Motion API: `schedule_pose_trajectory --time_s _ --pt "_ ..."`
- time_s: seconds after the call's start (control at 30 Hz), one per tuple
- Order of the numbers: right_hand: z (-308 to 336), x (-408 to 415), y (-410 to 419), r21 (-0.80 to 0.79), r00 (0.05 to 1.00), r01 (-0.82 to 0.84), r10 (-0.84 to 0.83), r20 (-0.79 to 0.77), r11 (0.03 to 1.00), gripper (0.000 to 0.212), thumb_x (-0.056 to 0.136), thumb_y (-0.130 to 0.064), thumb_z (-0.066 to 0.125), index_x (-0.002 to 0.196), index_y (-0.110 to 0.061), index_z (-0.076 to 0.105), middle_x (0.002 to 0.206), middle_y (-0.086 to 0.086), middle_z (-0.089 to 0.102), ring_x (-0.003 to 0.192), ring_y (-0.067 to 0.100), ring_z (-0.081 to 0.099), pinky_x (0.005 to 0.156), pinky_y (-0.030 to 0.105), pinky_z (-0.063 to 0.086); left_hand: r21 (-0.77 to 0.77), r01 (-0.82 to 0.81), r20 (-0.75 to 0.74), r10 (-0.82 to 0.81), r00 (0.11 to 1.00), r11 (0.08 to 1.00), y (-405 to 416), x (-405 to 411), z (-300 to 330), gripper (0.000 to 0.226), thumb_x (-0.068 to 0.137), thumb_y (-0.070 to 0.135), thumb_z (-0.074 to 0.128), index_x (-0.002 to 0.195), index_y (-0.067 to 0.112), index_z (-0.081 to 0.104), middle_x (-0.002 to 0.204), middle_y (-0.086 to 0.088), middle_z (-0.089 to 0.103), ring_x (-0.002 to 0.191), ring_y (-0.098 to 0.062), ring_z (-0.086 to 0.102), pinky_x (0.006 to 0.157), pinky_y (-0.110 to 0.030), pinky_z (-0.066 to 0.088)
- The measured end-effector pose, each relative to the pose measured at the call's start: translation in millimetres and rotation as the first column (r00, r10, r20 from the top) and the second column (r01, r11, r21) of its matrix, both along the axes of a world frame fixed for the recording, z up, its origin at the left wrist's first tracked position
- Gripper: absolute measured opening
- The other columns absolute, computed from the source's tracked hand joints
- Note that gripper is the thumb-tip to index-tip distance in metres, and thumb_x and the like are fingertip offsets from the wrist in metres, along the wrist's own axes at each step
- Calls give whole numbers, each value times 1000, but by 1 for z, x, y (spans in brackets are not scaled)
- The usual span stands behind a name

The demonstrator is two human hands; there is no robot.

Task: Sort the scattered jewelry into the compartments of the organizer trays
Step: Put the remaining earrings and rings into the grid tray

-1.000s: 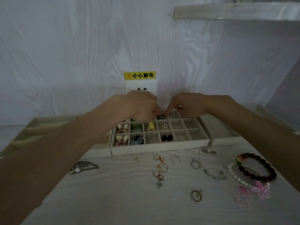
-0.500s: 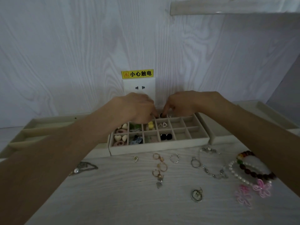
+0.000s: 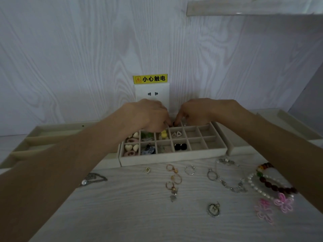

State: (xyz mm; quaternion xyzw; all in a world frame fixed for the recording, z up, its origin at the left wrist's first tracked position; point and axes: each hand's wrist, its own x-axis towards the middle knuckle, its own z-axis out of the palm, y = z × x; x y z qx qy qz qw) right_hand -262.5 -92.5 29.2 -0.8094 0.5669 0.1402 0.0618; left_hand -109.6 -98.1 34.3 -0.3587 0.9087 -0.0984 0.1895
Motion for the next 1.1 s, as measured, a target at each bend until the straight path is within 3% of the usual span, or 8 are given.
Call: schedule_pose_trajectory --time_s 0.2,0.33,0.47,0.57,0.7,0.8,0.97,1.1 --pt "0 1 1 7 1000 17 -17 15 1000 48 87 -11 47 122 -41 58 135 -2 52 114 18 54 87 27 46 2 18 -1 -18 1000 1000 -2 1 -2 41 99 30 29 135 38 47 127 1 53 125 -20 40 100 -39 41" --pt "17 -1 10 -29 997 19 -17 73 999 49 87 -4 43 119 -36 63 102 -7 59 76 7 52 62 18 41 26 19 -109 -16 994 999 1 8 4 39 99 31 33 135 39 47 117 0 56 121 -18 43 91 -31 39" --pt "43 -12 27 -85 985 33 -17 174 996 46 90 -2 41 116 -30 66 93 -1 63 87 18 61 81 24 46 -33 -65 -297 52 953 997 9 25 24 38 96 33 42 133 36 49 95 8 47 114 -17 47 86 -30 40" --pt "54 -23 52 -103 966 63 -35 257 993 36 92 -10 48 115 -32 65 101 -2 64 90 14 60 86 24 46 -111 -168 -486 94 869 980 29 44 34 33 96 31 43 127 36 54 100 11 58 110 -15 50 85 -32 45" --pt "34 -27 96 -116 911 76 -22 412 990 33 90 -14 54 111 -36 65 89 -12 61 78 1 56 76 21 44 -141 -278 -721 94 686 950 75 62 19 27 95 32 45 115 38 62 95 16 60 75 -7 48 70 -27 36" --pt "11 -20 123 -162 869 96 -4 494 982 31 88 -15 57 107 -37 67 79 -19 58 72 -1 56 72 23 47 -102 -295 -800 98 592 950 101 64 -9 22 93 34 50 107 38 67 91 20 62 71 -3 50 66 -24 39" --pt "-26 -5 138 -198 797 100 41 603 975 18 85 -28 65 101 -34 70 85 -14 66 75 3 59 70 25 48 -24 -266 -866 113 487 964 119 67 -49 16 88 37 56 94 35 71 74 24 58 59 3 52 53 -19 41" --pt "-46 11 138 -208 747 100 65 662 973 21 83 -16 65 93 -33 73 82 -9 68 74 9 60 71 34 52 40 -229 -875 144 462 973 127 76 -64 20 89 39 54 98 35 71 76 24 57 65 0 54 60 -26 49"
